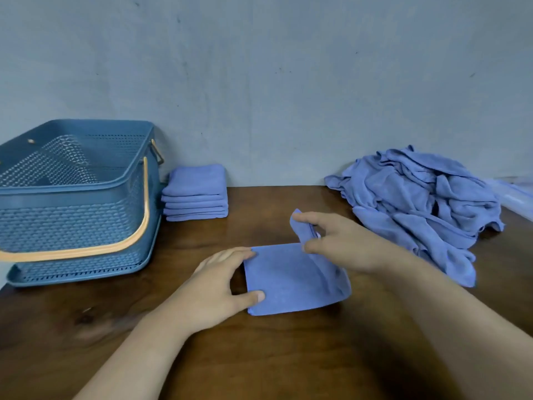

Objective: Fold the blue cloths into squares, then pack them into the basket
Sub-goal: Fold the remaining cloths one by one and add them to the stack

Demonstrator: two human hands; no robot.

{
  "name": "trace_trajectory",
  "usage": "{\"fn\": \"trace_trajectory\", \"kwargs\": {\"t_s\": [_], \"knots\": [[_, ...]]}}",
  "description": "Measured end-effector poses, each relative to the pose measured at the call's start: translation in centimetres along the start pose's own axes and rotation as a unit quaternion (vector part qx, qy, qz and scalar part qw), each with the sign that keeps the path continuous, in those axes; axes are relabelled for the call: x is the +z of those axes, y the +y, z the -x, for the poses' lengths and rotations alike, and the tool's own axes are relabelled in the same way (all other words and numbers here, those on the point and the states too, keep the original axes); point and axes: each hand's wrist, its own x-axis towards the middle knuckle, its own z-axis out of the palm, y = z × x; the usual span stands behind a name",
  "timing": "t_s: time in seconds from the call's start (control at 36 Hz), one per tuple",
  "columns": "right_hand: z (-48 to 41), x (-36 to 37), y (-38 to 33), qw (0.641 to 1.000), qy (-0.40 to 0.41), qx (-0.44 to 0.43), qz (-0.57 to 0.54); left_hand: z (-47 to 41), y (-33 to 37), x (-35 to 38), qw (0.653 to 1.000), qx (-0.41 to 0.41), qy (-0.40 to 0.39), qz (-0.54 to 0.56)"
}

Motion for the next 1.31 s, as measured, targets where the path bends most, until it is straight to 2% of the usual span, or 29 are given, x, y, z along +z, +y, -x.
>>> {"fn": "trace_trajectory", "kwargs": {"t_s": [0.11,0.22,0.39,0.5,0.64,0.86,0.92,0.97,1.03,1.08,1.14,1.22,1.31], "knots": [[-0.8,3.9,-0.3,0.999,-0.030,0.006,-0.019,0.2,0.6,-0.3,1.000,-0.017,0.008,0.017],[-1.0,6.5,0.1,0.998,-0.023,0.018,-0.054,0.1,0.6,-0.4,0.999,-0.031,0.001,0.039],[-1.1,7.0,0.2,0.998,-0.021,0.015,-0.051,0.3,0.3,-0.5,0.998,-0.046,-0.014,0.050],[-1.3,6.6,-0.6,0.999,-0.017,-0.026,-0.032,0.3,0.2,-0.6,0.997,-0.052,-0.013,0.055],[-1.9,8.3,-0.8,0.998,-0.052,-0.019,-0.043,0.2,0.0,-0.4,0.996,-0.055,-0.013,0.063],[-1.8,8.7,-0.7,0.994,-0.051,-0.026,-0.095,0.2,0.2,-0.5,0.996,-0.062,-0.012,0.066],[-1.5,8.7,-0.7,0.987,-0.062,-0.027,-0.143,0.4,0.2,-0.4,0.995,-0.063,-0.014,0.070],[-1.0,7.8,-1.1,0.965,-0.059,-0.027,-0.252,0.5,0.4,-0.4,0.995,-0.065,-0.018,0.073],[-0.8,6.3,-1.1,0.948,0.008,-0.055,-0.314,0.4,0.6,-0.5,0.995,-0.064,-0.020,0.072],[-1.4,5.0,0.2,0.957,0.105,-0.094,-0.254,0.2,0.6,-0.7,0.995,-0.061,-0.021,0.079],[-2.3,4.3,2.4,0.971,0.167,-0.116,-0.128,0.3,0.6,-1.0,0.995,-0.056,-0.018,0.084],[-3.3,4.7,5.3,0.977,0.148,-0.153,0.016,0.6,0.7,-1.1,0.995,-0.052,-0.014,0.079],[-3.4,5.8,6.4,0.969,0.108,-0.202,0.097,0.5,0.8,-1.2,0.995,-0.053,-0.017,0.080]]}}
